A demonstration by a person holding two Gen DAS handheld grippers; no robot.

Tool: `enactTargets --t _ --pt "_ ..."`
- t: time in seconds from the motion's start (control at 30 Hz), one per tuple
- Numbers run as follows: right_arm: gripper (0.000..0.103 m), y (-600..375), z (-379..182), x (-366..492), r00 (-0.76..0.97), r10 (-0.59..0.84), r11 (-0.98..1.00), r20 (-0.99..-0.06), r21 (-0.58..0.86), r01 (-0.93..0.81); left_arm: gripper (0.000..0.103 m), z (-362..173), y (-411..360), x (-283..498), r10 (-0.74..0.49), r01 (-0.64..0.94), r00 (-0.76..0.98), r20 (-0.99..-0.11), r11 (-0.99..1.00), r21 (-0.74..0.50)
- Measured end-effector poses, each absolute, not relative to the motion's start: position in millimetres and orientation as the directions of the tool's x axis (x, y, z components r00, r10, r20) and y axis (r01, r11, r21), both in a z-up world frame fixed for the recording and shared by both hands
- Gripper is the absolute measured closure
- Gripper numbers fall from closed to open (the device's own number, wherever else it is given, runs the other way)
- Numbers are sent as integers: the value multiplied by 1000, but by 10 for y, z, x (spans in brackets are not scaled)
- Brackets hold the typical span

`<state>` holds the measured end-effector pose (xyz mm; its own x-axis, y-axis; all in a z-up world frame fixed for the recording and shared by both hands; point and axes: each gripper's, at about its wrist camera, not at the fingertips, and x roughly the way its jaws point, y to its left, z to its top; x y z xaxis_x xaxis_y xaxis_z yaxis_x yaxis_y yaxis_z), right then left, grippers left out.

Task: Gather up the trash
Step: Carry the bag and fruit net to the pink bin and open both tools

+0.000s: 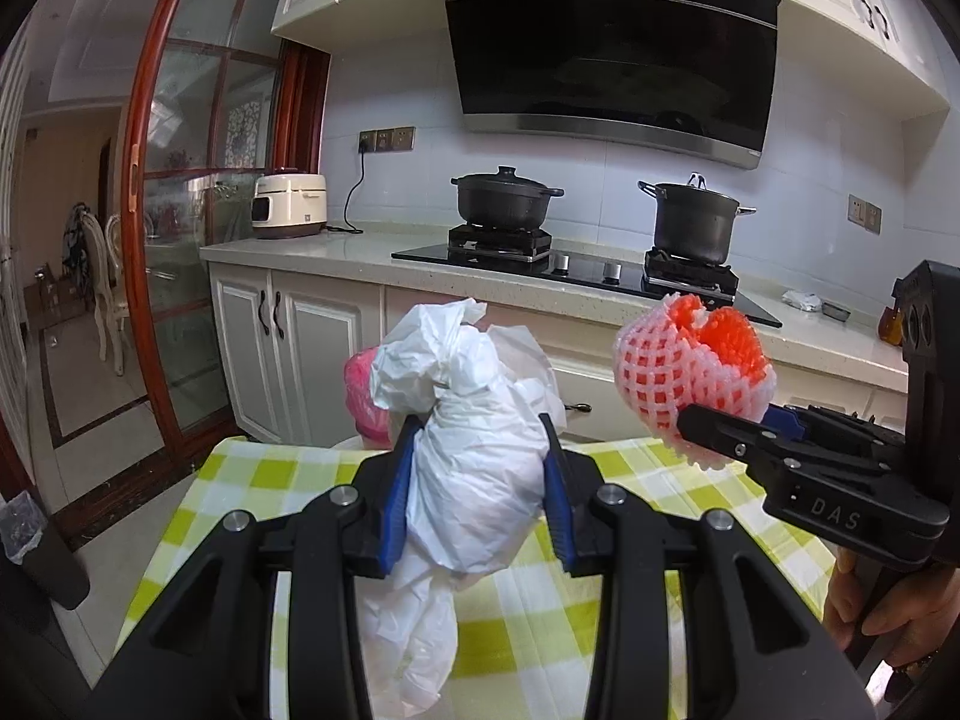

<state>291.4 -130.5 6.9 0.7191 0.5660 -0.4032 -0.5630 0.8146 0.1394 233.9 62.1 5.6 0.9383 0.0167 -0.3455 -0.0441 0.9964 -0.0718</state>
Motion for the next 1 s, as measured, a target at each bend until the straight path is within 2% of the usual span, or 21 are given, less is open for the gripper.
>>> enactTargets --t 0.53,0.83,0.93,1.0 --pt "59 -702 192 4541 708 560 813 -430 118 -571 67 380 1286 4136 2 -31 925 -379 997 -70" --pt "57 -289 -98 5596 687 560 808 -463 122 -577 65 143 1672 5309 23 -57 906 -422 996 -69" --pt "49 -164 -253 5987 667 572 802 -478 157 -576 64 12 1826 5722 5 -50 898 -441 994 -92" --pt "33 -84 -352 6195 660 574 802 -484 168 -573 55 -94 1910 6012 13 -59 891 -454 994 -87"
